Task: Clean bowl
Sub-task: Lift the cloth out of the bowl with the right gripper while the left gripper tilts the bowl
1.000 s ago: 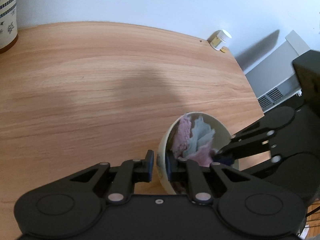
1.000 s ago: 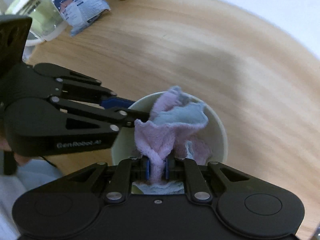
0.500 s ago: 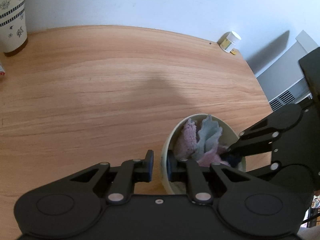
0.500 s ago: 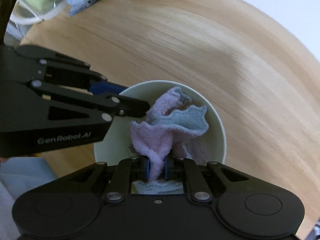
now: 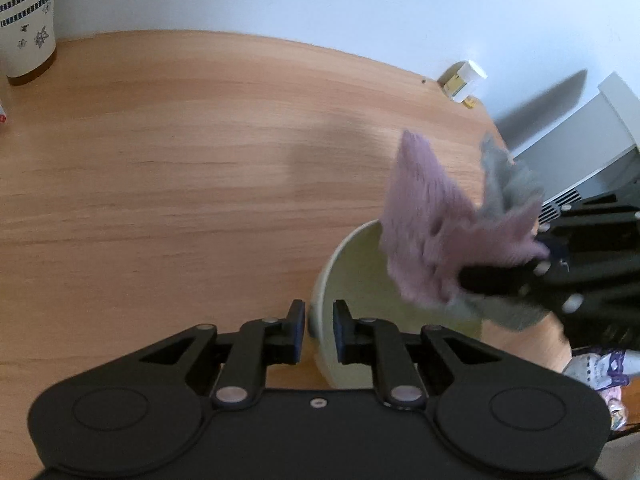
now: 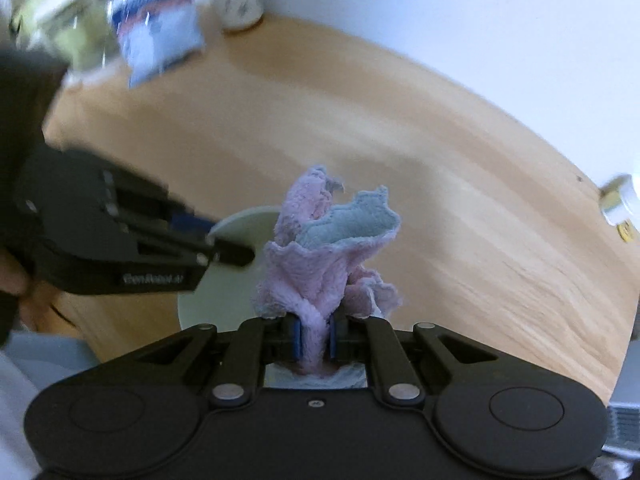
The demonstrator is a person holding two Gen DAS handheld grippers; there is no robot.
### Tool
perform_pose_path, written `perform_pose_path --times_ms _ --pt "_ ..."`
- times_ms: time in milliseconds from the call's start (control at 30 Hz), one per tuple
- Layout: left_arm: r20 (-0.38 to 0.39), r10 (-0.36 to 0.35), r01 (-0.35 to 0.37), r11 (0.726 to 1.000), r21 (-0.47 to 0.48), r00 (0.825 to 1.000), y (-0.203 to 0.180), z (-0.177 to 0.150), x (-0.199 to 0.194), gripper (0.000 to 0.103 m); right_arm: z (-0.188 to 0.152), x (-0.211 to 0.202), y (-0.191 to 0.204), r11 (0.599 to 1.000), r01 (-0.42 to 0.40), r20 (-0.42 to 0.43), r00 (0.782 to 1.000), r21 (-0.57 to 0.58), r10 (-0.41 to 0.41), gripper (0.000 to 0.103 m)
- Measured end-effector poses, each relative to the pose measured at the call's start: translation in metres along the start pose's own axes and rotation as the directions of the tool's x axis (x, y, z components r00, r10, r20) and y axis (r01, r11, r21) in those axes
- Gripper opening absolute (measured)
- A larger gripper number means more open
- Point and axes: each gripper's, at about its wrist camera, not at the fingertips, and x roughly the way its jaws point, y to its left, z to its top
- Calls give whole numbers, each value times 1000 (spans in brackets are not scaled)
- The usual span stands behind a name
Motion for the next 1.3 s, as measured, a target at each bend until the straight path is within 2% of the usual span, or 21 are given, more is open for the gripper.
perform_pose_path --times_ms 67,133,200,367,533,667,767,800,967,1133,1300 --pt "8 4 -4 1000 -16 1000 1 -2 2 23 -2 -12 -11 999 -23 51 999 44 21 13" --pt "13 -10 11 998 -58 1000 3 -3 4 41 -5 -16 -22 996 -41 92 995 84 33 13" --pt "12 -13 14 997 -78 1000 3 -3 6 47 -9 -12 -32 990 -54 98 994 131 41 13" --pt "-49 63 -65 997 -36 997 -4 -1 14 47 -13 -3 -35 988 -62 158 987 141 40 14" --pt "-43 70 -74 993 -89 997 -4 -2 16 46 -8 4 -53 974 -124 173 981 188 92 14" --pt "-48 53 -59 989 -136 997 2 -5 19 39 -7 8 -64 960 -159 183 976 231 118 14" --pt "-35 46 -51 985 -163 998 4 -7 20 27 -7 11 -70 953 -178 183 974 246 135 14" --pt "-26 19 -24 984 -177 999 5 -8 20 23 -7 12 -71 952 -185 180 973 246 143 14" --pt "-20 25 -28 986 -165 999 5 -7 19 23 -4 20 -79 937 -224 158 970 270 187 14" --pt "-23 42 -45 989 -144 999 6 -6 18 10 5 31 -87 919 -263 145 963 294 229 16" --pt "-18 51 -52 994 -96 999 5 -7 16 8 28 42 -85 921 -296 126 954 254 272 16"
